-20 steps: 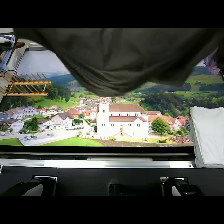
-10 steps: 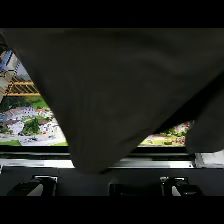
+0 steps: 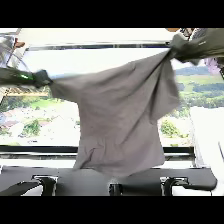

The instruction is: Fold the clothes and pants, and hang the long-sleeved shirts on hangers.

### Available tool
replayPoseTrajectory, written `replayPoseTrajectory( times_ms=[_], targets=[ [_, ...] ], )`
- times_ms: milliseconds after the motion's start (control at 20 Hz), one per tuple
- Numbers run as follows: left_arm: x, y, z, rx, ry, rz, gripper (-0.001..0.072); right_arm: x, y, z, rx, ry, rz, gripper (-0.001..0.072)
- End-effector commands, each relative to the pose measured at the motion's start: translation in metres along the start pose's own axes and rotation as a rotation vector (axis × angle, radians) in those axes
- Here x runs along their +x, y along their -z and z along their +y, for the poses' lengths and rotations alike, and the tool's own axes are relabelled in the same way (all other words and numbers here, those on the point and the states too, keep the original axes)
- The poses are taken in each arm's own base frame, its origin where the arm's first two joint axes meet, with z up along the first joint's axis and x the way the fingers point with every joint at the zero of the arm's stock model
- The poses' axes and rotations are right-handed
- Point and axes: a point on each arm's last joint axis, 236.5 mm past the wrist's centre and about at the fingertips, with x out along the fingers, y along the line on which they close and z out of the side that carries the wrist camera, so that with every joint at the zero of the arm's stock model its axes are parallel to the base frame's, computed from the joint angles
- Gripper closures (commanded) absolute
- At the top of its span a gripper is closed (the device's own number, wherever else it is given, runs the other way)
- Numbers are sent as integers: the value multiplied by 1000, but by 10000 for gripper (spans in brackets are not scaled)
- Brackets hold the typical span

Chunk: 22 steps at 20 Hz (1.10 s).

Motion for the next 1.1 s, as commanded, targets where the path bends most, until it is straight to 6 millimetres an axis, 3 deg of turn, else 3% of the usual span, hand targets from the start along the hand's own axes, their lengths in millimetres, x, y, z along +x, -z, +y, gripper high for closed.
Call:
replayPoseTrajectory(
  times_ms=[0, 100, 250, 300, 500, 600, 700, 750, 800, 850, 950, 1050],
  targets=[
    [100, 42, 40, -73, -55, 143, 693, 134, 23, -40, 161, -70, 127, 673],
    [134, 56, 55, -95, -76, 195, 693, 178, 28, -49, 266, -122, 125, 673],
    [162, 75, 67, -124, -90, 264, 692, 214, 44, -53, 305, -132, 146, 667],
    [167, 79, 68, -131, -90, 275, 693, 220, 49, -53, 305, -131, 157, 655],
    [171, 81, 70, -135, -91, 280, 692, 215, 63, -46, 288, -131, 214, 434],
    [170, 81, 70, -135, -91, 282, 692, 189, 64, -50, 257, -132, 264, 341],
    [167, 81, 68, -133, -90, 291, 692, 141, 63, -63, 151, -123, 322, 324],
    [166, 81, 67, -132, -89, 298, 692, 110, 62, -79, 93, -88, 349, 304],
    [164, 82, 66, -131, -88, 307, 692, 80, 60, -98, 44, -32, 363, 215],
    [162, 84, 65, -129, -88, 320, 692, 50, 58, -118, 1, 25, 371, 177],
    [158, 90, 65, -128, -89, 346, 692, -6, 62, -149, -14, 96, 369, 175],
    [155, 96, 64, -129, -91, 376, 692, -39, 86, -176, 79, 128, 361, 174]
  ],
)
